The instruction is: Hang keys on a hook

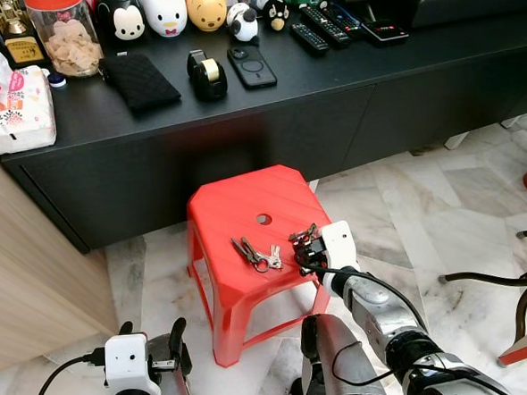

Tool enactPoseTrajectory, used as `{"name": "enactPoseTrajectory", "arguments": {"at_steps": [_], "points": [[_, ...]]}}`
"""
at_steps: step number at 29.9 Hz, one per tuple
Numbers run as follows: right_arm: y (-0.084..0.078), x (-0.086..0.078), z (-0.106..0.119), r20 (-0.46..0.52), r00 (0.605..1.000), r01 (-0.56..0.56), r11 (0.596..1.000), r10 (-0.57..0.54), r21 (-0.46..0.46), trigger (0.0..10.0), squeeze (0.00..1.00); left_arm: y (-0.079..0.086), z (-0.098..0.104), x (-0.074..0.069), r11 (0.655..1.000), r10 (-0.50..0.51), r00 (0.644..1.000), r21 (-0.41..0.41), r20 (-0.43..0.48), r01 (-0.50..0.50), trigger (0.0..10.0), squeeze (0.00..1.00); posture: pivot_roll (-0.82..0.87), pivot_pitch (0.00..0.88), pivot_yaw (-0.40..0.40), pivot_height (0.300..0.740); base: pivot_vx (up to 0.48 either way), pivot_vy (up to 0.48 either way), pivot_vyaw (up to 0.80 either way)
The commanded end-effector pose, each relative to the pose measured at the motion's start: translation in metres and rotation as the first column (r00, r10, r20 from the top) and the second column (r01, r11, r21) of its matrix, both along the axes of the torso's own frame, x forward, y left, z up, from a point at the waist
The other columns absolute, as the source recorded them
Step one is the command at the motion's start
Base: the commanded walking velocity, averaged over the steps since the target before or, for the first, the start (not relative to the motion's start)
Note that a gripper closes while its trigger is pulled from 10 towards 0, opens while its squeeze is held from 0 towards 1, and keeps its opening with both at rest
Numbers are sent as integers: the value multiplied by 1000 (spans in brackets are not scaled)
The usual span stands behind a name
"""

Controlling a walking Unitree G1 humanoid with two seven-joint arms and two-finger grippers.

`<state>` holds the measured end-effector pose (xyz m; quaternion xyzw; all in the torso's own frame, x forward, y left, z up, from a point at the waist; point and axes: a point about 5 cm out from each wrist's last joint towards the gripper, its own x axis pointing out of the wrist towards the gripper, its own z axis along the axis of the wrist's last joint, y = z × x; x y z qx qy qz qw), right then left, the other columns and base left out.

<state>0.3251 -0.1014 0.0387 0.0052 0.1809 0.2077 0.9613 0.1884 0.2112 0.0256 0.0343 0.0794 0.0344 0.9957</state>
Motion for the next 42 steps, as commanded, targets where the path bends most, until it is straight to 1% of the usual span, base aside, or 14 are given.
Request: {"name": "enactPoseTrajectory", "arguments": {"at_steps": [1,17,19,20,21,22,24,25,28,34,35,36,37,42], "points": [[-4,-2,-2,-11,1000,10,1000,-10,6,0,0,-2,-4,-4,1000,-19,1000,12,-18,19,10000,0,43,158,-150,558,0,0,0],[-4,3,6,35,999,24,1000,-24,12,0,0,-2,-5,-2,1000,-17,1000,12,-16,17,10000,0,49,141,-153,558,0,0,0],[-5,6,13,83,996,31,999,-32,9,0,0,-2,-5,-2,1000,-17,1000,13,-16,17,10000,0,49,136,-152,558,0,0,0],[-6,11,22,147,988,45,999,-45,3,0,0,-2,-6,-1,1000,-16,1000,14,-16,16,10000,0,48,131,-151,558,0,0,0],[-6,11,22,147,988,45,999,-45,3,0,0,-2,-6,-1,1000,-16,1000,14,-16,16,10000,0,48,131,-151,558,0,0,0],[-7,15,32,208,976,64,998,-62,0,0,0,-1,-6,0,1000,-16,1000,15,-16,16,10000,0,49,126,-150,558,0,0,0],[-8,17,36,234,969,75,997,-72,-2,0,0,-1,-6,1,1000,-16,1000,16,-17,16,10000,0,48,119,-149,558,0,0,0],[-9,19,45,289,952,100,995,-98,8,0,0,0,-7,1,1000,-15,1000,17,-17,16,10000,0,49,113,-148,558,0,0,0],[-11,21,56,352,927,127,991,-130,32,0,0,1,-8,3,1000,-14,1000,19,-18,14,10000,0,51,100,-147,558,0,0,0],[-14,17,64,408,895,159,984,-180,87,0,0,3,-12,6,1000,-5,999,22,-33,5,10000,0,49,81,-144,558,0,0,0],[-14,14,62,407,896,158,984,-179,86,3804,0,5,-15,6,1000,1,999,23,-42,0,10000,0,48,78,-142,558,0,0,0],[-14,12,60,399,898,162,983,-185,90,3804,0,5,-17,5,1000,5,999,23,-50,-4,10000,0,46,74,-141,558,0,0,0],[-15,9,57,382,901,172,978,-204,114,10000,0,7,-21,4,1000,12,998,22,-69,-10,10000,0,42,66,-140,558,0,0,0],[-22,2,49,357,902,198,968,-241,154,10000,0,10,-34,-1,999,33,992,15,-124,-31,10000,0,37,56,-138,558,0,0,0]]}}
